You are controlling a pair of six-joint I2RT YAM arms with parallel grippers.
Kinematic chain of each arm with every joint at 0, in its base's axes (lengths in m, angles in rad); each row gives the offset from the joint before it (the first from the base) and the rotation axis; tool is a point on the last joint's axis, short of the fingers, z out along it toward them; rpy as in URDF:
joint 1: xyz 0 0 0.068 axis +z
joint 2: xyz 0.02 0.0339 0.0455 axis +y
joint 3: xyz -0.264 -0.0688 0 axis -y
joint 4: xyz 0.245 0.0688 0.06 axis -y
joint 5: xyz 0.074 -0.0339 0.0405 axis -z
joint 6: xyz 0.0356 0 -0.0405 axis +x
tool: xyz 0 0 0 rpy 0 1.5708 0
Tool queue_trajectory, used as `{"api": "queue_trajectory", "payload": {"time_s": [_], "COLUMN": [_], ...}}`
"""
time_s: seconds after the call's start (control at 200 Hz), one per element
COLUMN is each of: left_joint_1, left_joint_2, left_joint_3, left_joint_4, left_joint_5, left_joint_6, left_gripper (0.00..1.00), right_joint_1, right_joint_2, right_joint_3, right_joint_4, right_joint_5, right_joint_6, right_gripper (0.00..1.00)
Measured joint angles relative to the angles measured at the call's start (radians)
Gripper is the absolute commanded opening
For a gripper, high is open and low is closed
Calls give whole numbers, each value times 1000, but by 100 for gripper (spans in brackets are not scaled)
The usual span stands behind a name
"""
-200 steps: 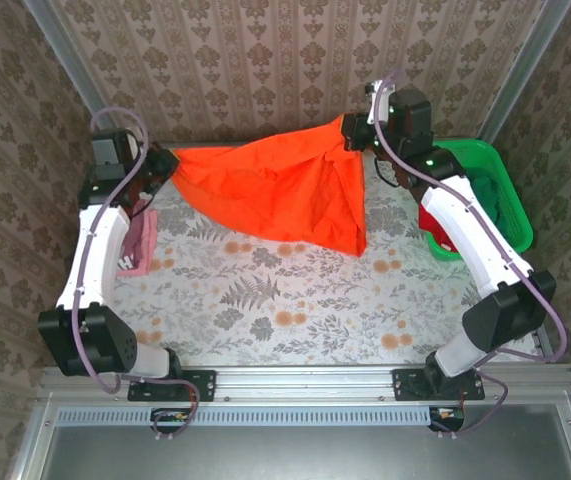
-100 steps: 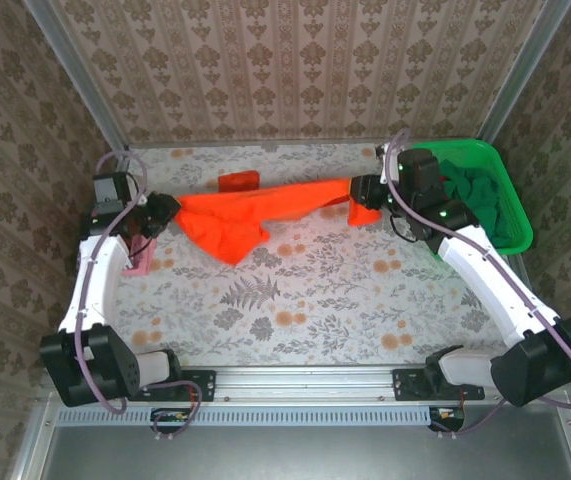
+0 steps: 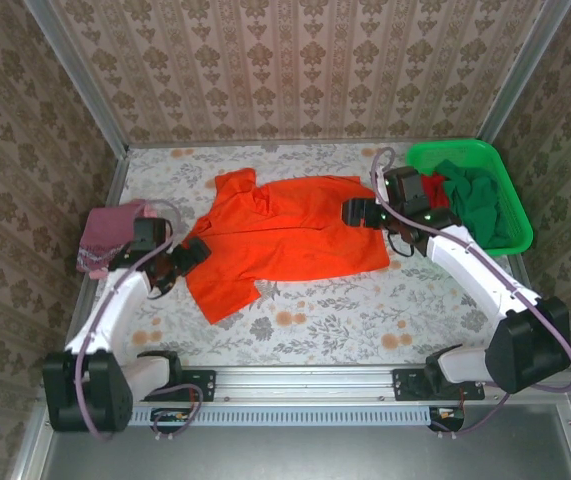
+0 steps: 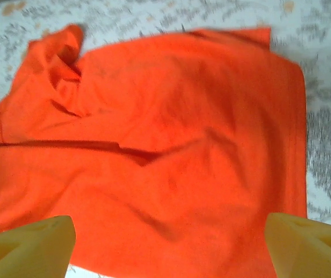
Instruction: Fold and stack the t-shirts
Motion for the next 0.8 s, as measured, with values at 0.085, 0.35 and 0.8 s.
{"api": "queue_trajectory", "payload": {"time_s": [0.085, 0.35, 0.8], "left_joint_1": [-11, -3, 19], "left_joint_2": [-76, -12, 220], "left_joint_3": [-79, -179, -108], "left_joint_4": [-13, 42, 85], "left_joint_5": [-29, -53, -47], "left_joint_6": [-34, -62, -25], "left_gripper": [81, 54, 43], "right_joint_1": [-1, -5, -13], "right_joint_2": [-16, -17, -11], "right_joint_3": [-58, -99, -99], "right_joint_4": [-1, 1, 0], "right_joint_5": [2, 2, 25], "right_joint_6": [25, 64, 49], "right_gripper": [86, 86, 86]}}
